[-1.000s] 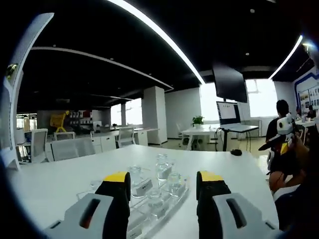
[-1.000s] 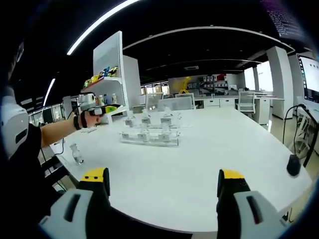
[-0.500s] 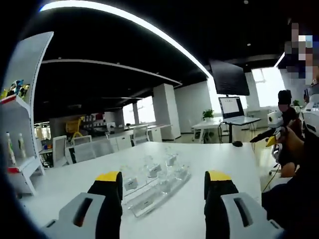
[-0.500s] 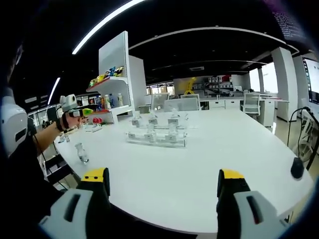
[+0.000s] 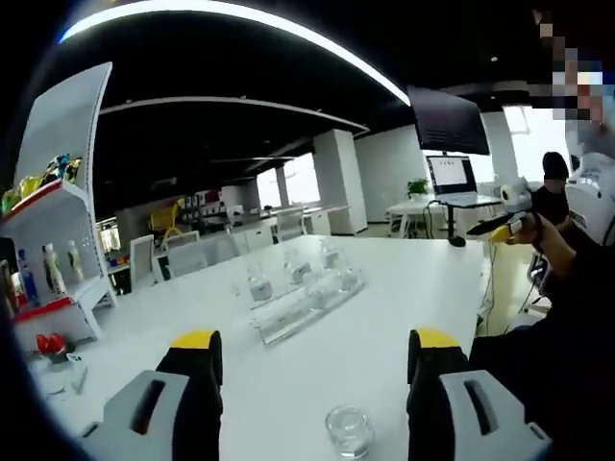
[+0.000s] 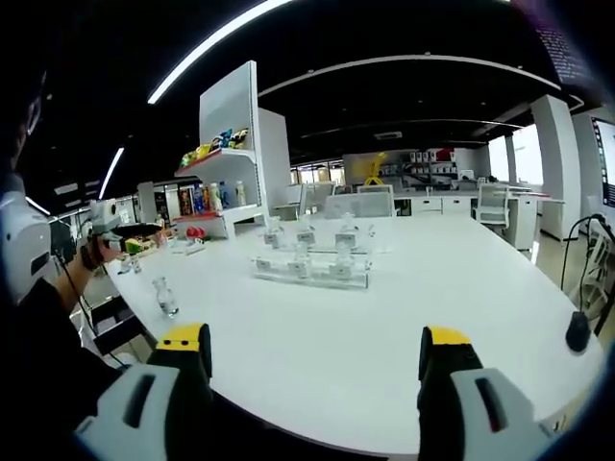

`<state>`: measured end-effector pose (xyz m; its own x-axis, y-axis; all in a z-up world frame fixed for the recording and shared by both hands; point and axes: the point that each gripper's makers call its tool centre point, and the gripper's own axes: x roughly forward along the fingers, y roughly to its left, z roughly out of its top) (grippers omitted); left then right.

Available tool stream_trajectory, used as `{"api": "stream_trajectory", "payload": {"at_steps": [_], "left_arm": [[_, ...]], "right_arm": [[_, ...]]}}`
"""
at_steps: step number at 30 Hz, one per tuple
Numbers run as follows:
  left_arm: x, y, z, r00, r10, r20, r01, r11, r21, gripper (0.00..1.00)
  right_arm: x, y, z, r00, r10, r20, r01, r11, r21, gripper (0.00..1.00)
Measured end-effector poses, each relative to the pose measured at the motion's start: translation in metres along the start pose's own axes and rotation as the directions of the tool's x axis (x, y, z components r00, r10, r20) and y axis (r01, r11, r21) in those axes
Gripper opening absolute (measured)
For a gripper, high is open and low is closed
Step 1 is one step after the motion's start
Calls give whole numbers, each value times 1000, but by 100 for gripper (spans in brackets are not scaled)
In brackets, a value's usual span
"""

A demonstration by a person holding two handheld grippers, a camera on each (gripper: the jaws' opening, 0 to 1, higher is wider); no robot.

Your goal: Identify the label on the chemical reagent bottle, grasp the chemical reagent bottle, and place it in the designated position on the reagent rack

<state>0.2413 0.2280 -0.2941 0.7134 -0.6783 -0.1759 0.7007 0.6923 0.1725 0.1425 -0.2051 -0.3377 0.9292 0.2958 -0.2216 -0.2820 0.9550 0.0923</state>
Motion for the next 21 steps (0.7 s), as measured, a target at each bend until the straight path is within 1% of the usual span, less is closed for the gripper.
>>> {"api": "stream_trajectory", "payload": {"at_steps": [1, 2, 3, 5, 6, 8, 13, 14, 15, 16, 21], "left_arm": [[-5, -1, -3, 1000, 11, -10, -11, 999, 31, 80], [-12, 0, -5, 999, 40, -12, -39, 997, 62, 81], [-13, 0, -6, 999, 43, -14, -42, 997, 63, 81], [-21, -2, -14, 997, 63, -50, -60, 996, 63, 88], [-23, -3, -16, 996, 64, -57, -60, 996, 69, 91], [-27, -7, -20, 996, 63, -63, -58, 995, 79, 93], [-29, -13, -33, 996, 35, -85, -32, 999, 38, 95], [-29, -16, -35, 996, 24, -84, -24, 1000, 3, 95], [-29, -16, -34, 997, 21, -71, -25, 999, -43, 95], [-29, -15, -32, 999, 19, -51, -22, 998, -64, 95], [-25, -17, -49, 994, 20, -109, -23, 999, -27, 95]], "right_arm": [[-1, 0, 1, 1000, -1, 2, 1, 1000, 0, 86], [-1, 0, 2, 1000, -2, 5, 2, 1000, 0, 86], [-2, 0, 2, 1000, -3, 8, 3, 1000, -1, 86], [-4, -1, 4, 1000, -7, 12, 7, 1000, -3, 85], [-5, -1, 4, 1000, -8, 14, 8, 1000, -3, 85], [-7, -2, 5, 1000, -10, 19, 10, 1000, -3, 86], [-10, -6, 6, 1000, -20, 24, 20, 1000, 2, 86], [-10, -7, 6, 999, -20, 26, 20, 1000, 3, 86], [-11, -6, 6, 999, -19, 27, 19, 1000, 4, 86], [-11, -6, 6, 999, -19, 27, 19, 1000, 3, 86], [-13, -7, 6, 999, -24, 28, 24, 1000, 1, 86]]}}
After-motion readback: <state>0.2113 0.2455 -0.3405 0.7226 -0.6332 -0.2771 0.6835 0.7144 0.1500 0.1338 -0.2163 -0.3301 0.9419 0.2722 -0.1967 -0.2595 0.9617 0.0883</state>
